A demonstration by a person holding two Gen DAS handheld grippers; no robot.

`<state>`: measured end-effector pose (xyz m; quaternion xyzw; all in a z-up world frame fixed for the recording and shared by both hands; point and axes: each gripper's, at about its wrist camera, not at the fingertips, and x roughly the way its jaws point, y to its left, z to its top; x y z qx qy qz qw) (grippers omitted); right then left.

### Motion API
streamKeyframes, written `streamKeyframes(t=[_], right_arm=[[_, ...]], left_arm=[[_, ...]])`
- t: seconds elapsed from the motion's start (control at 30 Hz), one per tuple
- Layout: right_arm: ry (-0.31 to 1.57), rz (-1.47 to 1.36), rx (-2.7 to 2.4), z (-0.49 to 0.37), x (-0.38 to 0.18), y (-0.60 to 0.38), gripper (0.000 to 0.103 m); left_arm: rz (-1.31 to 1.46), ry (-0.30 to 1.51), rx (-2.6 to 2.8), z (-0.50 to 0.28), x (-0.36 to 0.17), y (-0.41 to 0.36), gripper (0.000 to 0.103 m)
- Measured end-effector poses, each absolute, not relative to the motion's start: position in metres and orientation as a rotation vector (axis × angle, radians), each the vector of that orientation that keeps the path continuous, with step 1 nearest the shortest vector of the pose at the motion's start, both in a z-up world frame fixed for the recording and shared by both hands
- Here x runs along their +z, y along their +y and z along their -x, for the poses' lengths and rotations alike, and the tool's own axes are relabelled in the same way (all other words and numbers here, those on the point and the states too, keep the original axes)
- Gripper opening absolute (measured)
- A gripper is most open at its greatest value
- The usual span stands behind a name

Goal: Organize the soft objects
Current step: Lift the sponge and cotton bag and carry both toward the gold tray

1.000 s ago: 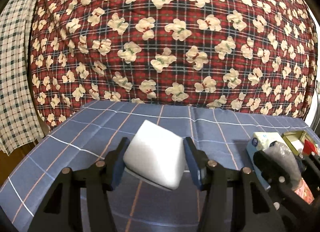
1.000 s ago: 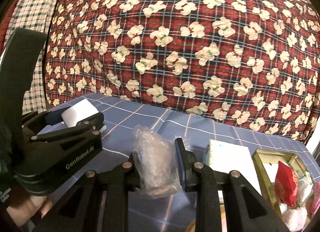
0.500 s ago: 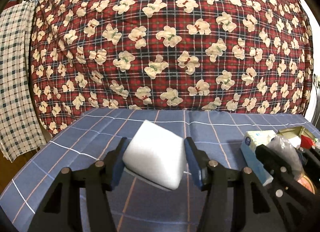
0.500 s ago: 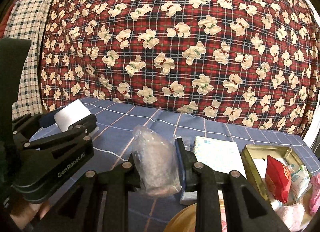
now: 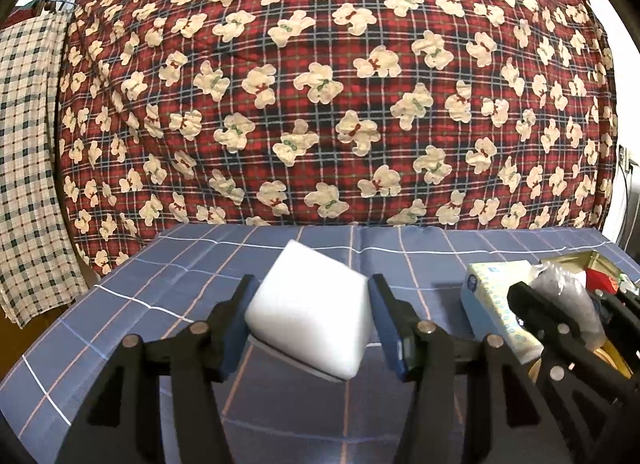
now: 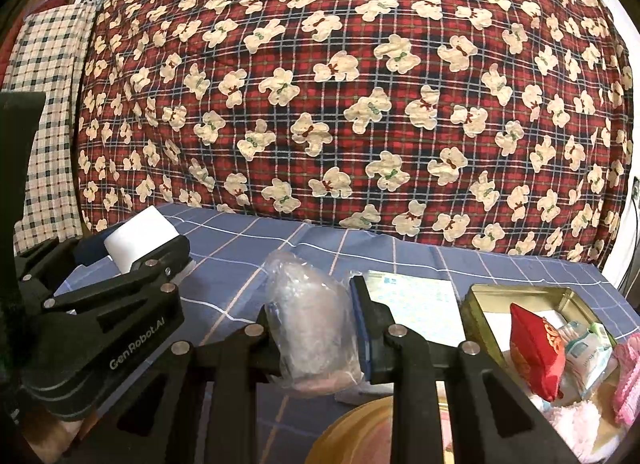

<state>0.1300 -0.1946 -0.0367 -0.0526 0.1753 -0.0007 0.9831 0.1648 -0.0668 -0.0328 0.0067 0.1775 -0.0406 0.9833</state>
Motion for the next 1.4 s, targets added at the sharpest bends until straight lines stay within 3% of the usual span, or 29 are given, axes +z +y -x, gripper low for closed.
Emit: streamKeyframes(t=[1.4], right_arm=[[0.321,0.050,-0.032,-0.103,-0.027,-0.251,0.027]], left_arm=[[0.006,0.411,-0.207,-0.155,-0.028,-0.130,0.056]])
